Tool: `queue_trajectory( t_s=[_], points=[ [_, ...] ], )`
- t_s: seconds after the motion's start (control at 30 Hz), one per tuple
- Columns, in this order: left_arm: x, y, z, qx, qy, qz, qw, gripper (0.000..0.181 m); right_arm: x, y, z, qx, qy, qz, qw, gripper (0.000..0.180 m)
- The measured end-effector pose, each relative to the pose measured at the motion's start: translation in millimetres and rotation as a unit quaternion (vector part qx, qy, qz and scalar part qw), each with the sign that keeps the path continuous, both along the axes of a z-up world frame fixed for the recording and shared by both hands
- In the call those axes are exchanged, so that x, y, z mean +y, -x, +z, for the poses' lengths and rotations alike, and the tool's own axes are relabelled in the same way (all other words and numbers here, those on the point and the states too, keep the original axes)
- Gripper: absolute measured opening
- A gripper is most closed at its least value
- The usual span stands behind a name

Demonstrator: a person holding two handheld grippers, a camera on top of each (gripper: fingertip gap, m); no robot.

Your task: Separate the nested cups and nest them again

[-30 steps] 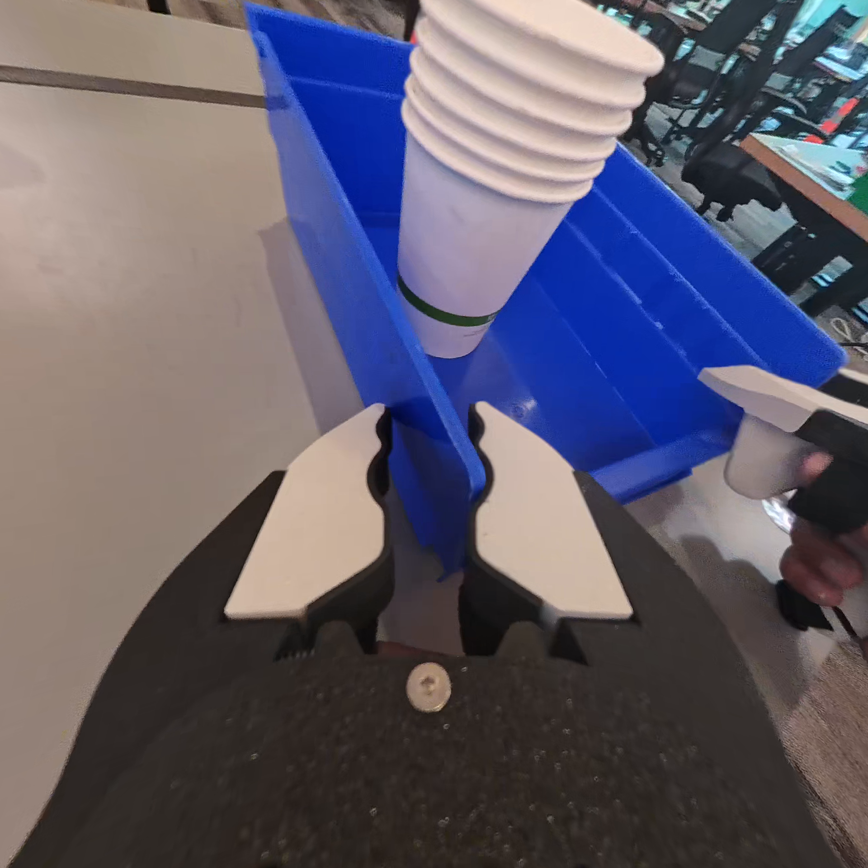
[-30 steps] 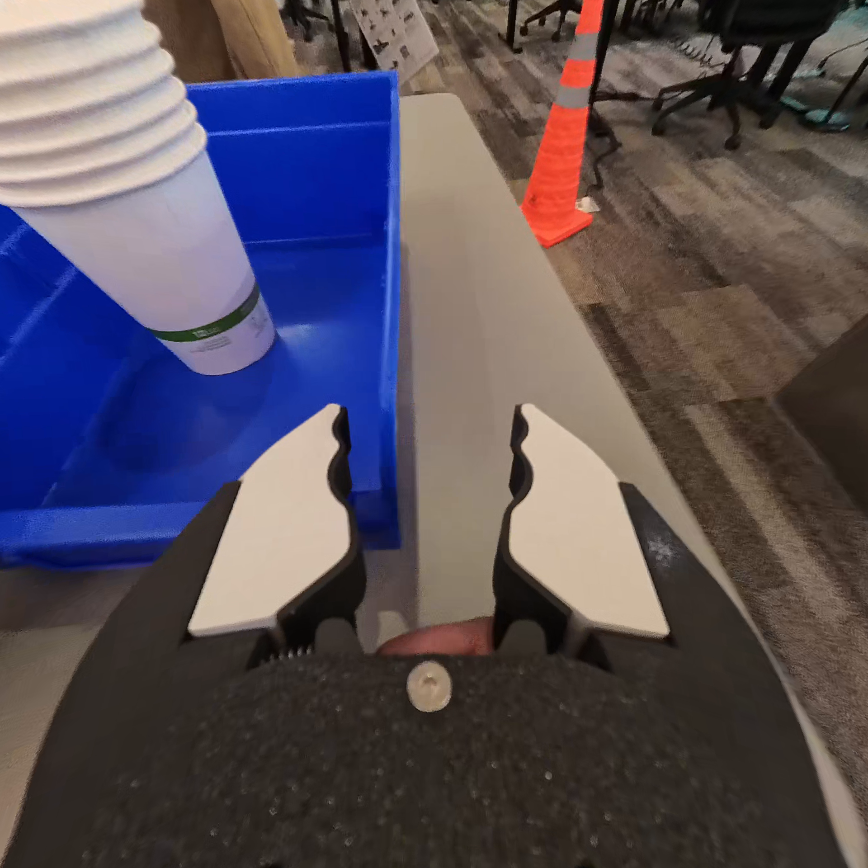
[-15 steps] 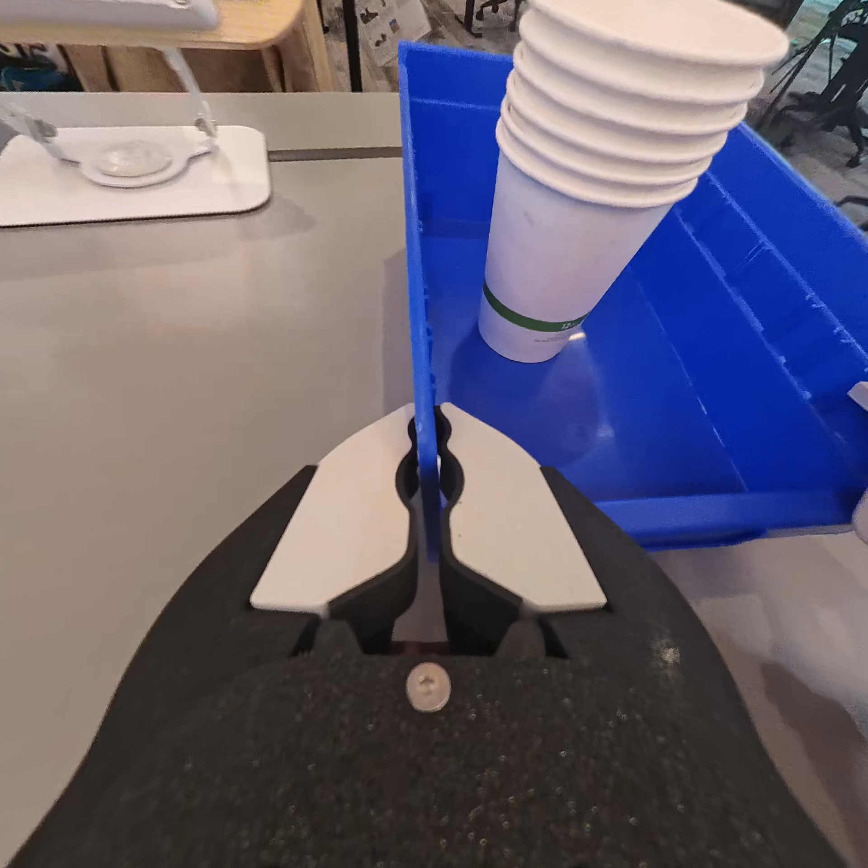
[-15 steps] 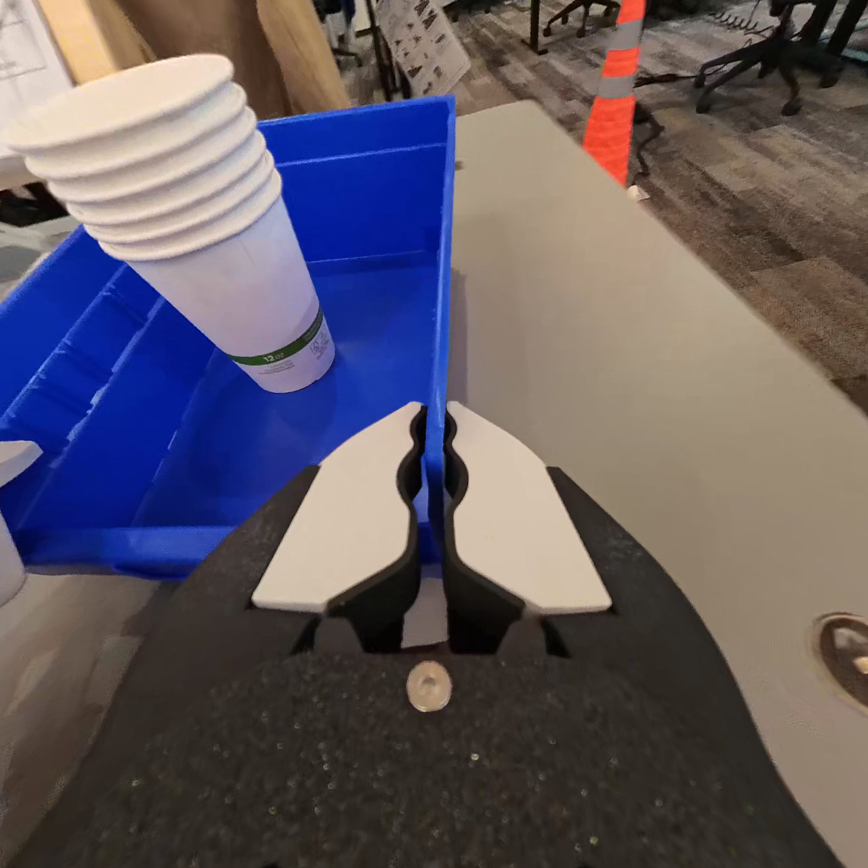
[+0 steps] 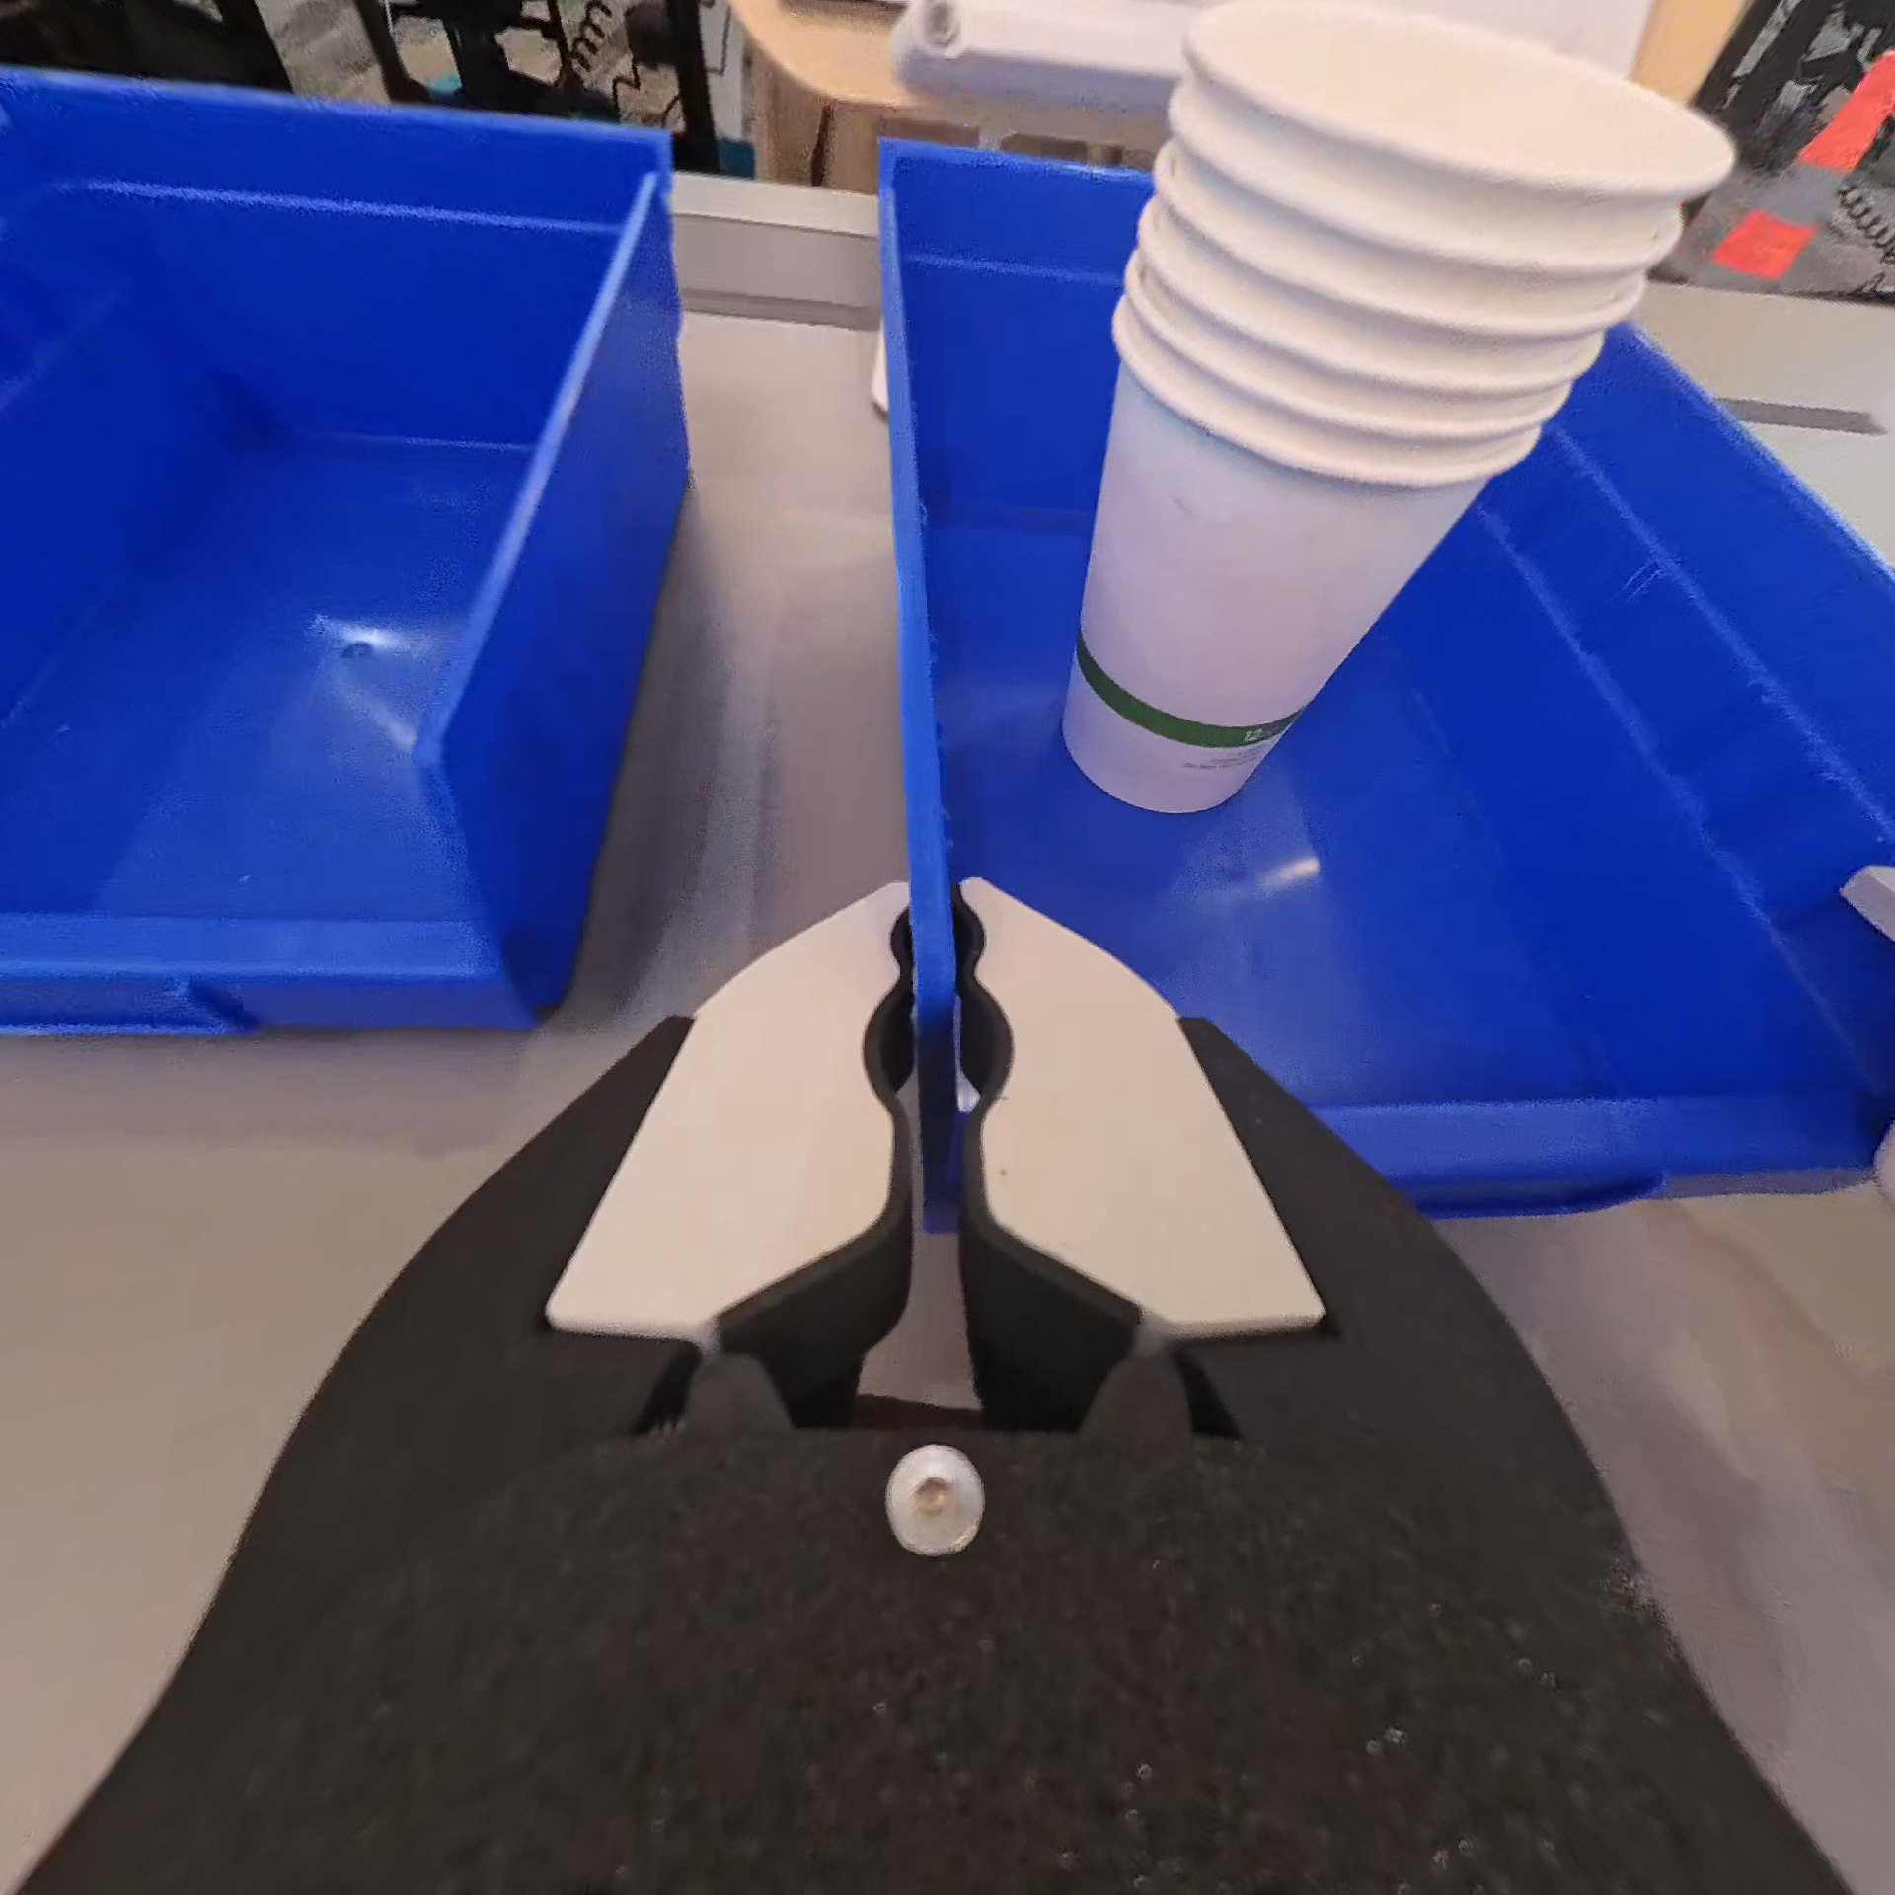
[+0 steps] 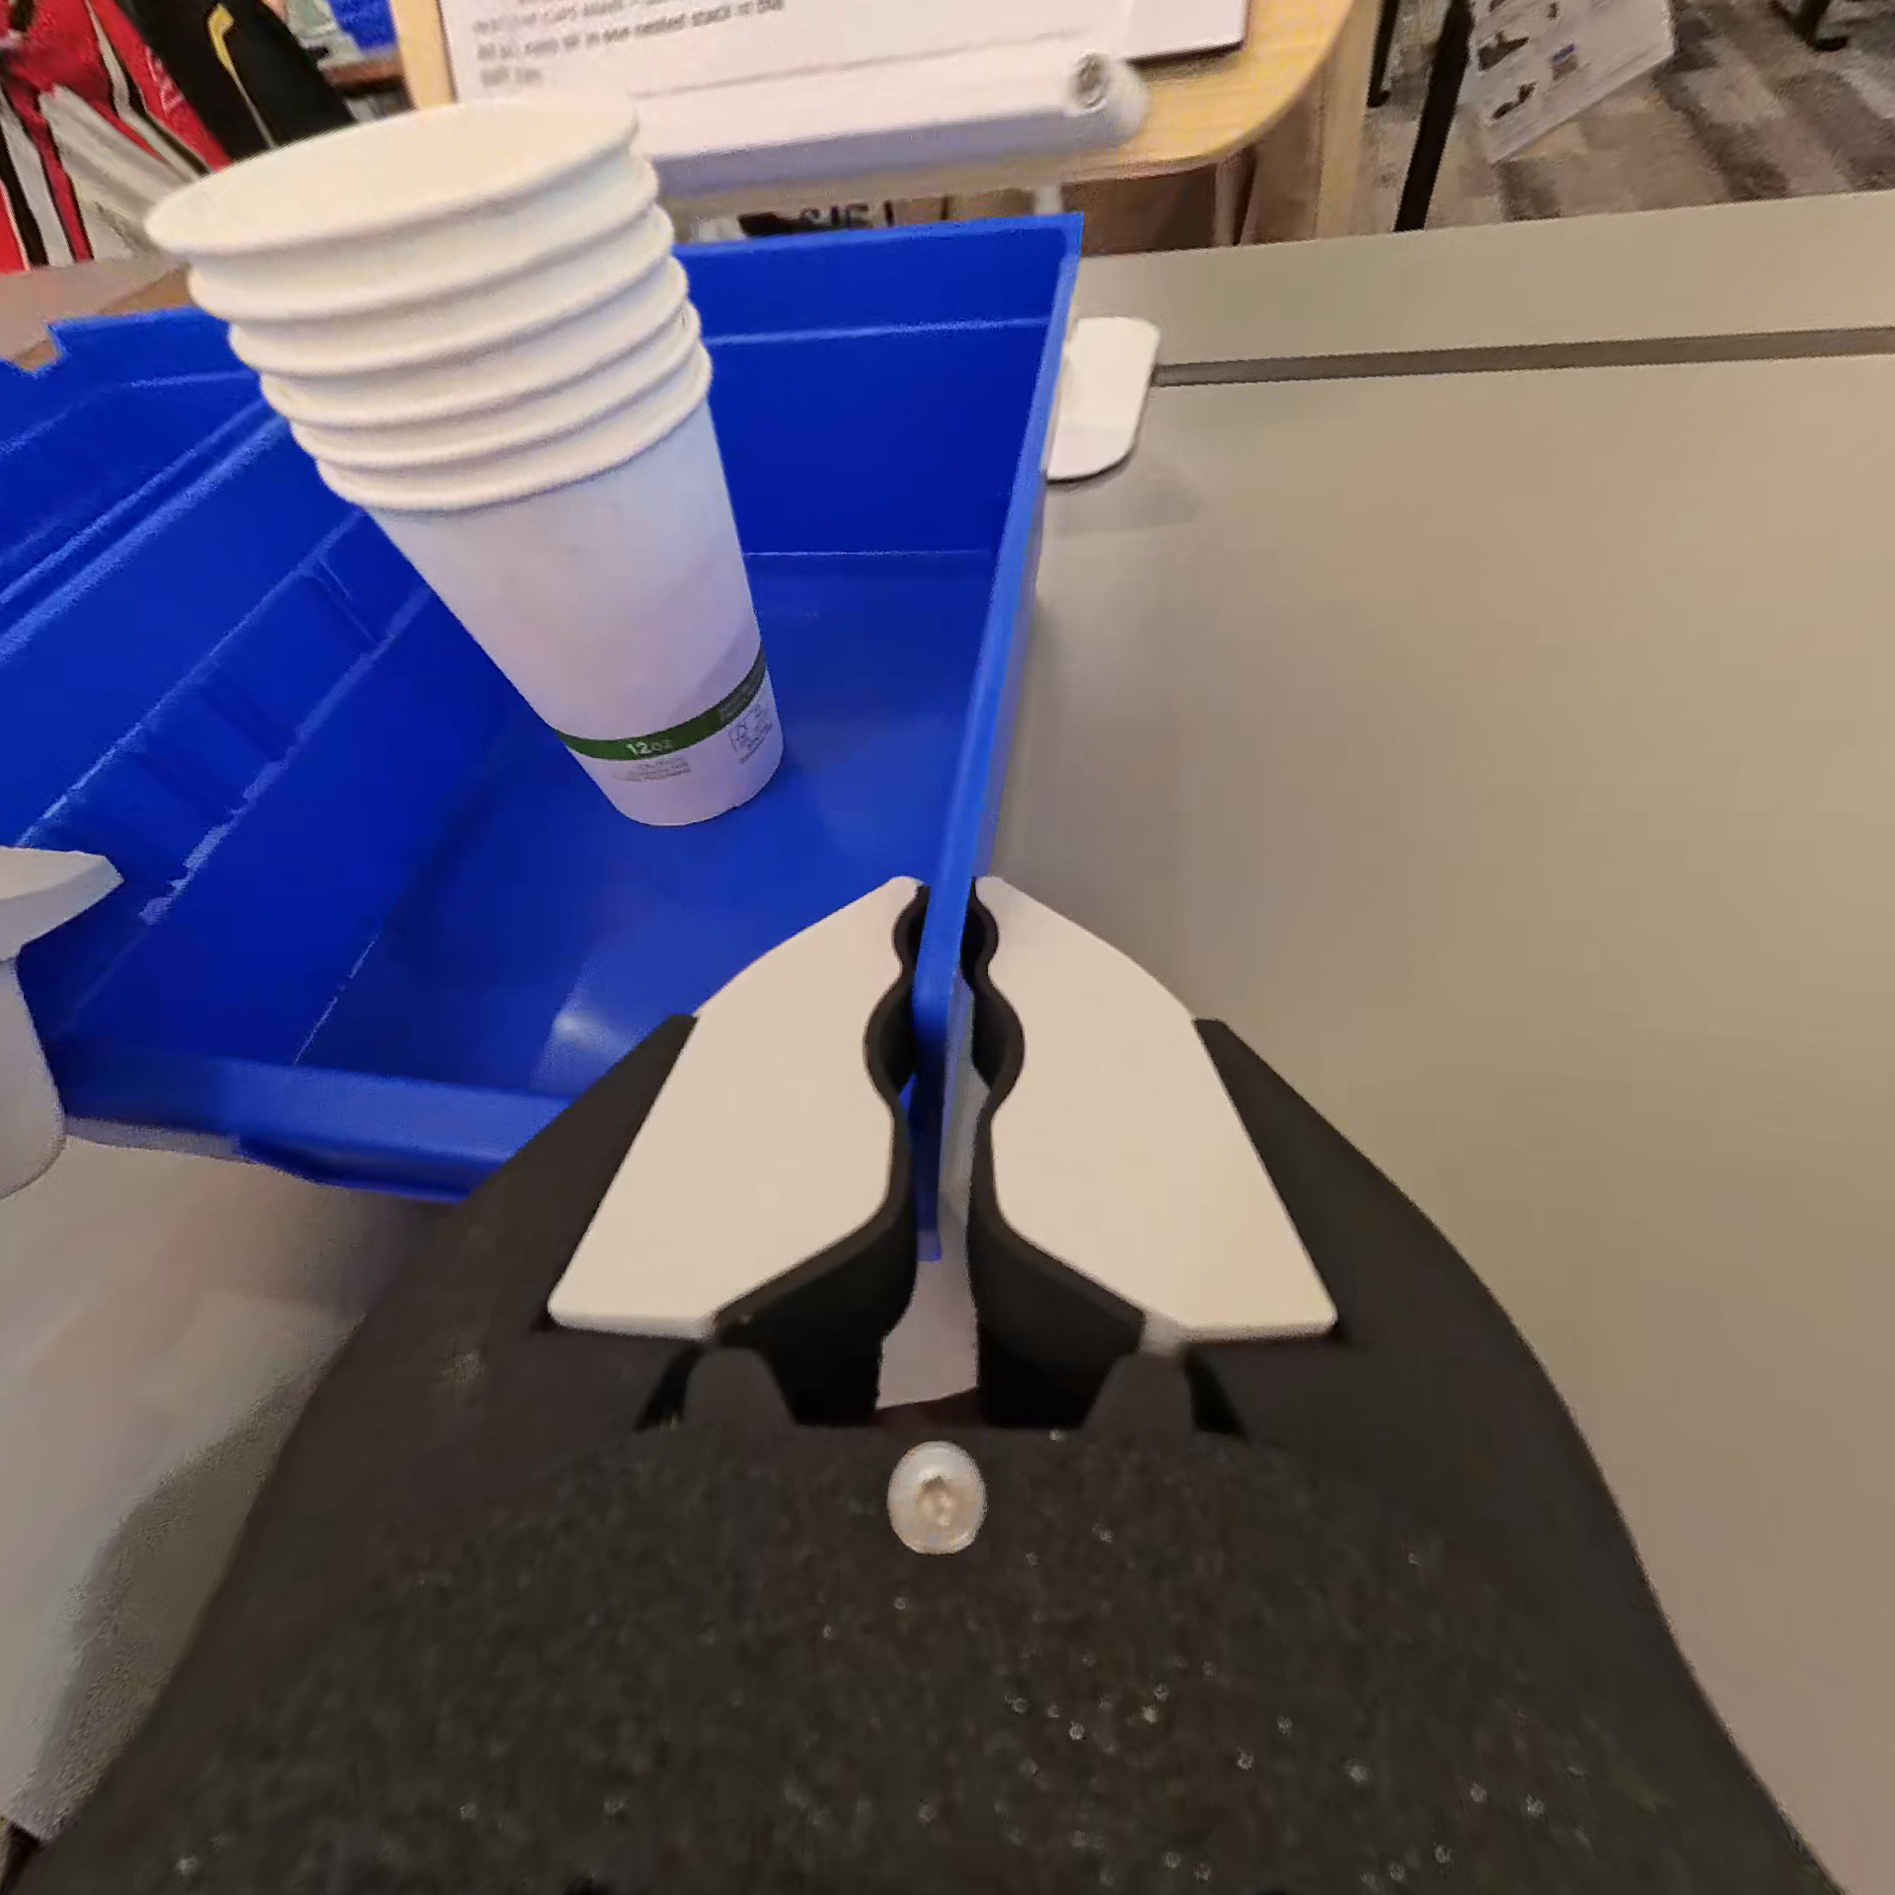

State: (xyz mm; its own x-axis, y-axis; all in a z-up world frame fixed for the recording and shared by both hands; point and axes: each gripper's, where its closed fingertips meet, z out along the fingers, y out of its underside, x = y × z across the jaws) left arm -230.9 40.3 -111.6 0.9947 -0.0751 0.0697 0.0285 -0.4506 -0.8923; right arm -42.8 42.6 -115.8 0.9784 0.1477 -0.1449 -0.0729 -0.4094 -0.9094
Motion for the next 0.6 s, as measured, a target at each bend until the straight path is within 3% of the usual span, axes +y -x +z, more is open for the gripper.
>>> queue_trajectory(
  t_s=[0.13,0.17,0.23,0.33,0.47,0.6],
  points=[
    [1,7,-20,-0.003,0.013,-0.020,1.000,0.004,4,5,-10,-0.008,-0.001,0.011,1.000,0.006],
    [0,6,-22,0.006,0.011,-0.035,0.999,0.011,3,4,-10,-0.004,-0.005,0.021,1.000,0.008],
    [-9,10,-27,0.016,0.018,-0.054,0.998,0.057,-4,3,-11,0.016,0.005,0.036,0.999,0.039],
    [-43,31,-26,-0.007,0.018,-0.082,0.996,0.058,-34,-6,0,0.011,-0.015,0.073,0.997,0.047],
    [-68,128,-9,-0.033,-0.003,-0.011,0.999,0.059,-75,-22,9,0.003,-0.040,0.098,0.994,0.034],
    [-31,246,3,0.015,-0.010,0.070,0.997,0.064,-91,-12,-7,0.034,-0.002,0.133,0.990,0.031]
  ],
)
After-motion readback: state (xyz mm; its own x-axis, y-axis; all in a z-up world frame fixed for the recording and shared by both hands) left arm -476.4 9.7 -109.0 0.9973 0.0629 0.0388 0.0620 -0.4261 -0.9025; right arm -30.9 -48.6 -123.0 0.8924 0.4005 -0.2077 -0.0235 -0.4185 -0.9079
